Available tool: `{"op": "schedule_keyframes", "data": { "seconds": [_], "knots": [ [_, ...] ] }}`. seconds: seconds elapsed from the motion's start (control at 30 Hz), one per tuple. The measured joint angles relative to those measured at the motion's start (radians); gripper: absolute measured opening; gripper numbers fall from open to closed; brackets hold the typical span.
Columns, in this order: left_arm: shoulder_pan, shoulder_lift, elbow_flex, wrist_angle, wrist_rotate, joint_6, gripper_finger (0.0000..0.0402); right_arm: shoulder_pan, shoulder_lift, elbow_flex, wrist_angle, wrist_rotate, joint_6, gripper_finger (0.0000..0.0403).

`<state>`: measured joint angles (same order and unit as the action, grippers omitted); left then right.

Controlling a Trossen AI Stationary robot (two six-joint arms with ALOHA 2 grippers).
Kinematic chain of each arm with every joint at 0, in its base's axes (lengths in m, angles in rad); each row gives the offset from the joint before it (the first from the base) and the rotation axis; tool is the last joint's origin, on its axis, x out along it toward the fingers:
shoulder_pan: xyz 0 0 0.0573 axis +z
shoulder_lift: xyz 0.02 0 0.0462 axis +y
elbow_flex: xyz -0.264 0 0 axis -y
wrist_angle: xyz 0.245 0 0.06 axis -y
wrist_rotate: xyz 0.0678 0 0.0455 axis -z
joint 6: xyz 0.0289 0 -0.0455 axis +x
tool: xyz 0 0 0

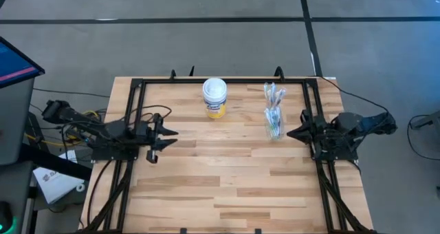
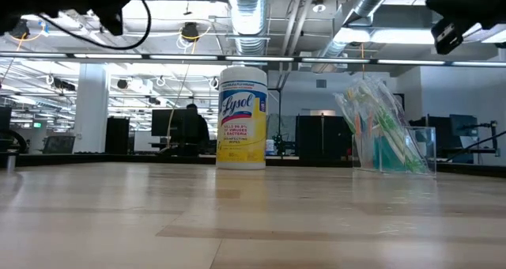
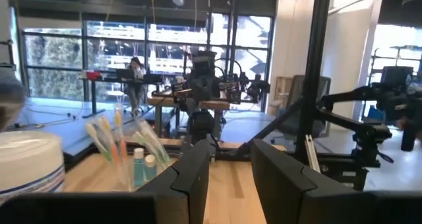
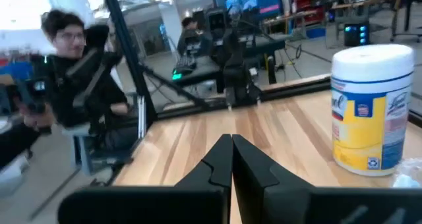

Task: Pick & Place toothbrushing station
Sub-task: Return to Home Position

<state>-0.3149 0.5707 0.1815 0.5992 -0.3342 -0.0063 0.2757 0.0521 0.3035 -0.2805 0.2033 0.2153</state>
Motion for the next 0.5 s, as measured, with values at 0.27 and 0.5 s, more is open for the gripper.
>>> {"op": "schedule_keyframes", "data": {
  "seconds": [0.27,0.5],
  "knots": [
    [0.000,-0.095,-0.059,0.005,-0.014,0.010,0.0106,-0.002,-0.001,0.000,0.027,0.007,0.021,0.0001],
    [0.000,-0.093,-0.097,0.005,-0.015,0.048,0.0106,-0.003,-0.001,0.000,0.028,0.007,0.022,0.0001]
  ]
}}
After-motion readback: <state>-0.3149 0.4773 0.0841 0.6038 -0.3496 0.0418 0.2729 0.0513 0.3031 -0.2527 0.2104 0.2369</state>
